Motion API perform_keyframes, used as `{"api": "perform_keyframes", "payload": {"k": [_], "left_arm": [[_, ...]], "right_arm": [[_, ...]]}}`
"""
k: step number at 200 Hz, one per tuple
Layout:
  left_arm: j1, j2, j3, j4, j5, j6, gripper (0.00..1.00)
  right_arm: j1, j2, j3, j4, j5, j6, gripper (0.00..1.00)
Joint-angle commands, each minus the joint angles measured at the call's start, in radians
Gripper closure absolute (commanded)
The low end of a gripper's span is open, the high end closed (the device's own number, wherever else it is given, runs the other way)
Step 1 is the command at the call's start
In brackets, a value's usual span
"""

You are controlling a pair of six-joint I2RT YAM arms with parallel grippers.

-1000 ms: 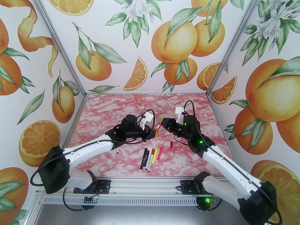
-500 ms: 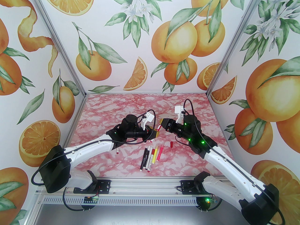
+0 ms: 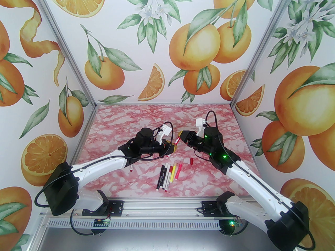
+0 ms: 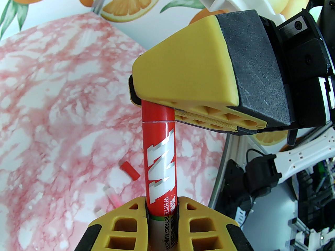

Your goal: Open the pen caps

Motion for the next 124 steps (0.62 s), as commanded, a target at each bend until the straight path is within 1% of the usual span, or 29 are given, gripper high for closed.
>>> {"api": "perform_keyframes", "payload": {"k": [1, 12, 51, 76, 94, 109, 124], "left_arm": [[-0.039, 0.030, -0.059, -0.236, 0.134, 0.034, 1.00], [-0.039, 0.032, -0.054, -0.234, 0.147, 0.030, 1.00], [0.000, 0.012, -0.048, -0.186, 0.239, -0.010, 1.00], [0.007, 0.014, -0.043, -0.210, 0.266, 0.002, 1.00], [0.007, 0.017, -0.056, -0.209, 0.269, 0.005, 1.00], [0.007, 0.014, -0.067, -0.202, 0.259, 0.001, 1.00], [0.003, 0.009, -0.081, -0.186, 0.240, -0.007, 1.00]], "right_arm": [[-0.046, 0.021, 0.171, 0.234, 0.094, -0.050, 1.00], [-0.012, 0.036, 0.206, 0.193, 0.083, -0.124, 1.00], [0.040, 0.045, 0.224, 0.176, 0.025, -0.229, 1.00], [0.075, 0.031, 0.246, 0.095, 0.107, -0.328, 1.00], [0.076, 0.023, 0.246, 0.091, 0.137, -0.377, 1.00], [0.072, 0.016, 0.243, 0.101, 0.169, -0.380, 1.00], [0.053, 0.017, 0.240, 0.148, 0.145, -0.330, 1.00]]}}
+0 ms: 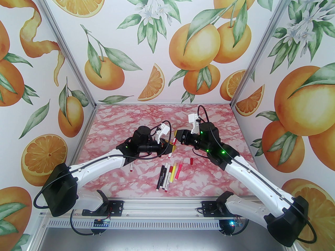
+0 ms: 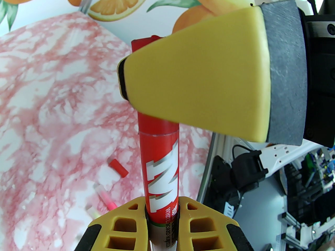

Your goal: Open the pen caps

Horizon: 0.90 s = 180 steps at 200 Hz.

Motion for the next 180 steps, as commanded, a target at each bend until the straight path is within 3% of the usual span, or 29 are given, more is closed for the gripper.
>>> {"api": "perform_keyframes", "payload": {"k": [1, 53, 78, 113, 180], "left_arm": [[-0.036, 0.021, -0.075, -0.190, 0.122, 0.010, 1.00], [-0.062, 0.014, -0.109, -0.143, 0.038, -0.001, 1.00], [-0.071, 0.027, -0.111, -0.142, 0.040, 0.000, 1.00], [-0.072, 0.028, -0.104, -0.150, 0.056, 0.000, 1.00], [-0.053, 0.001, -0.044, -0.180, 0.069, -0.007, 1.00]], "right_arm": [[-0.034, -0.041, 0.091, 0.289, 0.099, 0.009, 1.00], [-0.102, -0.025, 0.064, 0.462, 0.035, 0.317, 1.00], [-0.102, -0.017, 0.081, 0.454, 0.023, 0.294, 1.00], [-0.058, -0.018, 0.136, 0.310, 0.075, 0.116, 1.00], [-0.031, -0.031, 0.096, 0.325, 0.030, 0.088, 1.00]]}}
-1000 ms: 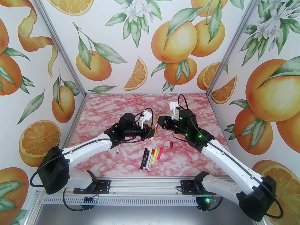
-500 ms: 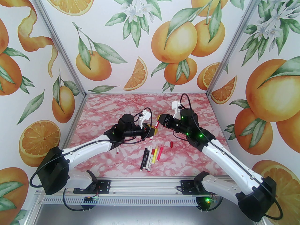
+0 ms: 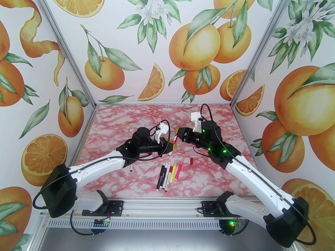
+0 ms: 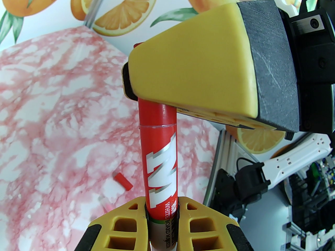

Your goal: Open the pen caps

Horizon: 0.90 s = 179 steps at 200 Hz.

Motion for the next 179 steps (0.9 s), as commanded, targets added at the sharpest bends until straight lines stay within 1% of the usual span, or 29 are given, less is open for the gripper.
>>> {"api": "perform_keyframes", "payload": {"k": [1, 44, 71, 94, 121, 134, 141, 149, 159, 179], "left_arm": [[-0.035, 0.014, -0.027, -0.245, 0.138, 0.015, 1.00], [0.010, -0.012, -0.007, -0.252, 0.139, 0.006, 1.00], [0.021, -0.027, 0.026, -0.276, 0.148, 0.020, 1.00], [0.023, -0.030, 0.050, -0.288, 0.160, 0.026, 0.89], [0.025, -0.032, 0.057, -0.286, 0.164, 0.024, 0.71], [0.026, -0.035, 0.057, -0.282, 0.162, 0.023, 0.60], [0.028, -0.038, 0.057, -0.280, 0.164, 0.020, 0.58], [0.031, -0.042, 0.057, -0.277, 0.166, 0.017, 0.51], [0.035, -0.048, 0.059, -0.273, 0.171, 0.012, 0.46], [0.052, -0.070, 0.057, -0.267, 0.177, 0.000, 0.32]], "right_arm": [[0.002, -0.032, 0.085, 0.304, 0.067, -0.004, 1.00], [0.013, -0.020, 0.073, 0.314, -0.020, 0.013, 1.00], [0.040, -0.008, 0.092, 0.274, -0.035, -0.011, 1.00], [0.057, -0.004, 0.096, 0.267, -0.031, -0.020, 1.00], [0.069, 0.002, 0.095, 0.272, -0.036, -0.018, 1.00], [0.076, 0.009, 0.103, 0.264, -0.044, -0.025, 1.00], [0.080, 0.014, 0.108, 0.255, -0.045, -0.029, 1.00], [0.086, 0.019, 0.112, 0.250, -0.048, -0.035, 1.00], [0.092, 0.023, 0.114, 0.244, -0.052, -0.039, 1.00], [0.102, 0.025, 0.113, 0.220, -0.041, -0.058, 1.00]]}}
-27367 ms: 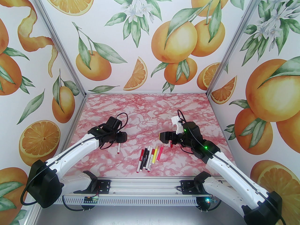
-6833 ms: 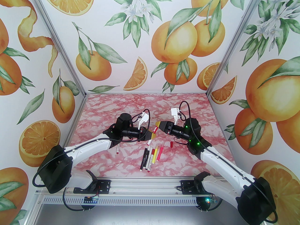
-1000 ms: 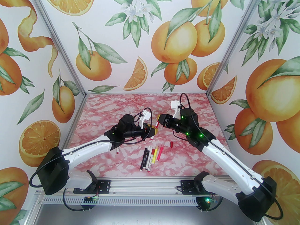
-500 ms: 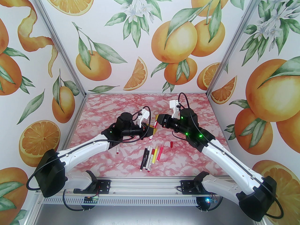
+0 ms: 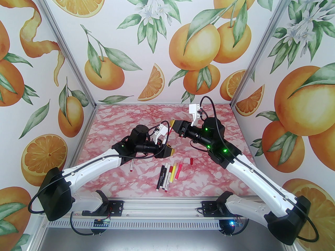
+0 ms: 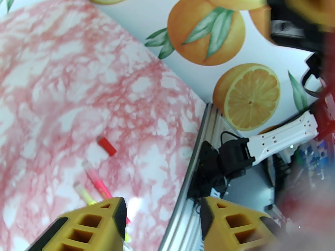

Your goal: Open the pen caps

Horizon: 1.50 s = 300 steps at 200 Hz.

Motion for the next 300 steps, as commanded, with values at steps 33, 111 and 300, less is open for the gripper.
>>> {"api": "perform_keyframes", "payload": {"k": [33, 111, 300], "left_arm": [[0.049, -0.080, -0.004, -0.033, 0.055, -0.002, 0.10], [0.110, -0.191, -0.019, -0.123, 0.074, 0.047, 0.03], [0.150, -0.164, 0.022, -0.047, 0.167, 0.010, 0.51]], "right_arm": [[0.025, 0.006, 0.024, -0.005, -0.003, -0.053, 1.00], [0.040, 0.001, 0.020, -0.065, 0.022, -0.111, 1.00], [0.156, 0.015, -0.057, -0.088, 0.056, -0.154, 1.00]]}}
